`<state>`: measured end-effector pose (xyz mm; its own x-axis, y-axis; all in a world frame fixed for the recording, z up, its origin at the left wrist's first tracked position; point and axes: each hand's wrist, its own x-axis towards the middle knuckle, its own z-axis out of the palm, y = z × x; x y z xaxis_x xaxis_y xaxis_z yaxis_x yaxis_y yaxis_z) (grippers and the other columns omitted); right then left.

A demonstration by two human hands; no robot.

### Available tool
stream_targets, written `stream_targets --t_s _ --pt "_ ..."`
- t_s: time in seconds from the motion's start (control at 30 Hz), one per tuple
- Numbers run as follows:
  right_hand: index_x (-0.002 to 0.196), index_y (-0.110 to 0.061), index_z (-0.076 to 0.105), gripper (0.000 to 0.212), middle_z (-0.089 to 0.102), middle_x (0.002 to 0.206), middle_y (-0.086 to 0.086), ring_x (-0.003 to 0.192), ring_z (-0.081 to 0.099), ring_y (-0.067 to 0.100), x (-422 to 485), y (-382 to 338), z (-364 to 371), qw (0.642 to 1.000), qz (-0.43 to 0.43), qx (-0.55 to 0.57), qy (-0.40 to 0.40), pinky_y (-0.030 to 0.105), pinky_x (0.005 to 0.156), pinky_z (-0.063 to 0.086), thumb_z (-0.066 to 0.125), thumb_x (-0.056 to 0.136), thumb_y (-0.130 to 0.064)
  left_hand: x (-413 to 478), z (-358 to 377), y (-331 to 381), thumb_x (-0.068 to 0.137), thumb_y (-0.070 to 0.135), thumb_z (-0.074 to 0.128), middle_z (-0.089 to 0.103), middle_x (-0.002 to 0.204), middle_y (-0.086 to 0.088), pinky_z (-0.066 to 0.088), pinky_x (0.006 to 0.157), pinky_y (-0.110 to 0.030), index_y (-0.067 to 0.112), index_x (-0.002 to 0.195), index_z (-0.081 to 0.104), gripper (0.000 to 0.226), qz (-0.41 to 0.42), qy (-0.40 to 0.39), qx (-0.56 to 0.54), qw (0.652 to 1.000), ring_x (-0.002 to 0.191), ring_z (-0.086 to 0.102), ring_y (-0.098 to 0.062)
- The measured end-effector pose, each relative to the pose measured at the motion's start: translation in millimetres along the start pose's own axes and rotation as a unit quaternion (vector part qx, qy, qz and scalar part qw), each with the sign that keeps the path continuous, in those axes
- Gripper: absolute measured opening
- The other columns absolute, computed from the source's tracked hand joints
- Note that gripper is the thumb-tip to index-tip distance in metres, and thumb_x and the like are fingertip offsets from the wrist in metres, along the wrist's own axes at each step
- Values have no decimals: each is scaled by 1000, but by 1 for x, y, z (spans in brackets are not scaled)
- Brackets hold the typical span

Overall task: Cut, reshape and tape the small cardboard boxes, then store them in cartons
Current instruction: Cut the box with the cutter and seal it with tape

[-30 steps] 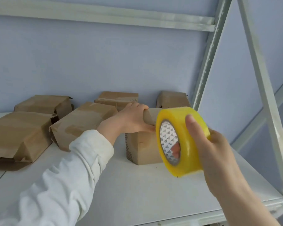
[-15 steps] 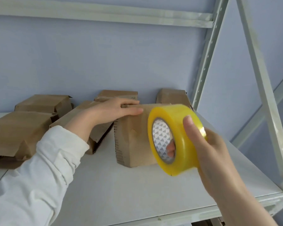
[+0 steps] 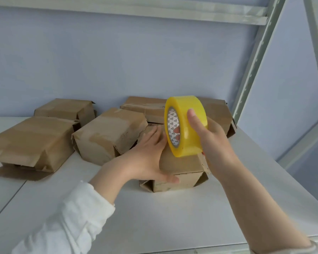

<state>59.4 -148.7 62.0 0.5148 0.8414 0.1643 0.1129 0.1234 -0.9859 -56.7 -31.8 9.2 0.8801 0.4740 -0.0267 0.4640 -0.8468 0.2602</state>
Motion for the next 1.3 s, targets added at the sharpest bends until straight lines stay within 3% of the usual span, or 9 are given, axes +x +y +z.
stream_targets --t_s 0.1,0.2,0.43,0.53,0.7,0.87,1.03,1.17,1.3 --pt "100 -23 61 46 70 100 -1 96 66 14 8 12 7 998 -13 -59 2 43 94 50 64 73 -61 12 2 0 63 70 65 -1 153 16 14 117 -34 29 149 -2 116 -2 40 -27 999 141 -7 -6" --pt "90 -26 62 38 70 92 -3 93 66 13 15 18 10 997 -12 -66 23 43 94 49 59 72 -59 17 -1 2 62 69 66 15 149 13 23 113 -33 27 147 13 108 -7 50 -8 999 139 8 -9" --pt "78 -13 65 35 68 58 -8 56 64 4 -17 1 12 995 -1 -47 87 24 63 53 60 82 -48 16 -4 2 60 76 60 13 151 11 28 111 -40 22 145 20 109 -29 17 29 999 140 8 -14" --pt "57 -16 60 42 63 46 -12 44 58 -1 -41 -8 6 991 29 -60 115 23 54 49 59 80 -52 15 -4 3 57 74 61 13 152 10 28 111 -39 20 147 18 113 -33 7 24 999 139 9 -15" --pt "54 -14 60 50 63 46 -10 42 58 2 -75 -13 2 985 87 -121 92 24 48 46 52 79 -57 15 -8 11 63 67 65 27 143 3 32 106 -35 14 136 32 96 -34 23 42 998 131 21 -18" --pt "75 -1 67 67 68 61 7 72 66 32 -93 14 -6 968 150 -176 97 43 69 53 46 74 -64 11 -10 16 65 73 61 7 155 3 23 113 -36 9 148 7 119 -47 -4 71 996 140 7 -19" --pt "73 -5 67 61 65 50 -5 48 60 8 -95 26 -7 961 180 -190 87 22 52 48 46 81 -61 8 -5 9 66 70 61 -10 157 -4 8 118 -38 12 149 -3 120 -36 -7 29 999 144 -11 -18" --pt "63 -15 64 52 63 47 -11 40 55 -1 -93 27 -10 968 177 -163 75 20 48 45 46 83 -59 -7 12 -3 72 51 69 8 157 2 9 118 -35 19 147 21 95 22 81 -42 996 144 -3 -11" --pt "77 -20 65 33 71 65 -11 66 67 6 -95 22 -8 979 168 -112 10 32 72 55 55 80 -51 -12 20 -10 80 46 61 38 144 8 19 111 -20 20 133 46 61 69 204 -55 975 138 25 -9"
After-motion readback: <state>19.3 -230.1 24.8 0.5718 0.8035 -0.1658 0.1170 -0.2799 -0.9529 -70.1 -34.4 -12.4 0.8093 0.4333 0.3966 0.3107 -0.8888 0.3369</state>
